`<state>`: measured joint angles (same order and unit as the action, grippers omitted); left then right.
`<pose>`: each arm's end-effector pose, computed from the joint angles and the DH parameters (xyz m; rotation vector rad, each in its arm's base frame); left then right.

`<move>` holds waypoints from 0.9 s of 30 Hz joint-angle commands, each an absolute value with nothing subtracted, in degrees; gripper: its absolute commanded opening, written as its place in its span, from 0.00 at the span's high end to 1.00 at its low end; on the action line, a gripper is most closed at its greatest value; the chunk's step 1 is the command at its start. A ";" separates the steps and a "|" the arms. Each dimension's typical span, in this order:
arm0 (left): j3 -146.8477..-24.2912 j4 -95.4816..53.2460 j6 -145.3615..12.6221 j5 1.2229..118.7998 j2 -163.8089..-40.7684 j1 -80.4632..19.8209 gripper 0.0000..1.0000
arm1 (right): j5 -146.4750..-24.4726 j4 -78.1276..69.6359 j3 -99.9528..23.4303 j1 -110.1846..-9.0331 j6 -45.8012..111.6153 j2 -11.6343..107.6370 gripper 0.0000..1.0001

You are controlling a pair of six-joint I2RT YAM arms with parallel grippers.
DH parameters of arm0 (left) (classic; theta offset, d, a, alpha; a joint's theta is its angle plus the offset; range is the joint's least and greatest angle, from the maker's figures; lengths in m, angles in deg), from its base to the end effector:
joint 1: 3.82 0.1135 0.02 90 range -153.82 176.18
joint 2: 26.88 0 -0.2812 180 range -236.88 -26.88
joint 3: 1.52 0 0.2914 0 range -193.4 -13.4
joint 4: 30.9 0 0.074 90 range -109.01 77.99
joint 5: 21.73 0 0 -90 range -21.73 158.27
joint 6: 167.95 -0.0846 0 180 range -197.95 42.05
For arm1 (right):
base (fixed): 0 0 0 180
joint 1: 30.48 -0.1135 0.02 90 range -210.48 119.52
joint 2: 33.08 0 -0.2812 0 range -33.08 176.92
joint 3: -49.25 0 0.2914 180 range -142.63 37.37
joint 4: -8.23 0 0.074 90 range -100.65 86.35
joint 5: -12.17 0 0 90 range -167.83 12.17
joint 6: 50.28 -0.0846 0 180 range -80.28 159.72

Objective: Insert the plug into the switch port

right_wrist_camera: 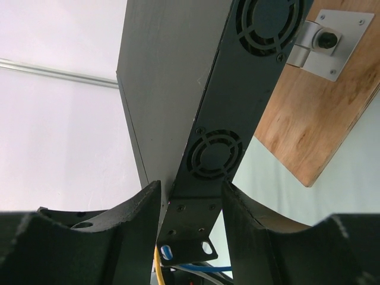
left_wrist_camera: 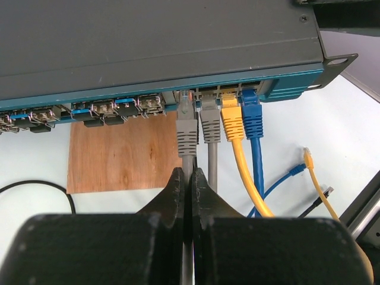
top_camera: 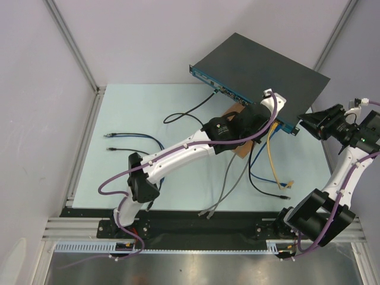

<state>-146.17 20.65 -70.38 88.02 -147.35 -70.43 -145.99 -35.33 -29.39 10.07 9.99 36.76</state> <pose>0.2505 -0.5071 0.4046 0.8165 1.8801 -0.4648 0.2773 -0.1339 0.3619 0.5241 1.8712 1.1434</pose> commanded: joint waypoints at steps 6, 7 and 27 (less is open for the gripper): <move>-148.93 22.65 -69.07 89.98 -146.94 -69.30 1.00 | -144.45 -33.79 -30.48 9.07 10.98 35.12 0.51; -149.36 22.39 -69.07 90.16 -147.12 -69.39 1.00 | -144.37 -33.97 -30.48 9.07 11.16 35.21 0.51; -152.27 19.66 -70.39 86.64 -149.32 -70.62 1.00 | -143.49 -33.97 -30.48 7.49 11.68 35.21 0.54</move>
<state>-149.51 23.90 -70.03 88.06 -148.88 -70.28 -144.05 -34.81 -29.39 8.35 10.97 36.41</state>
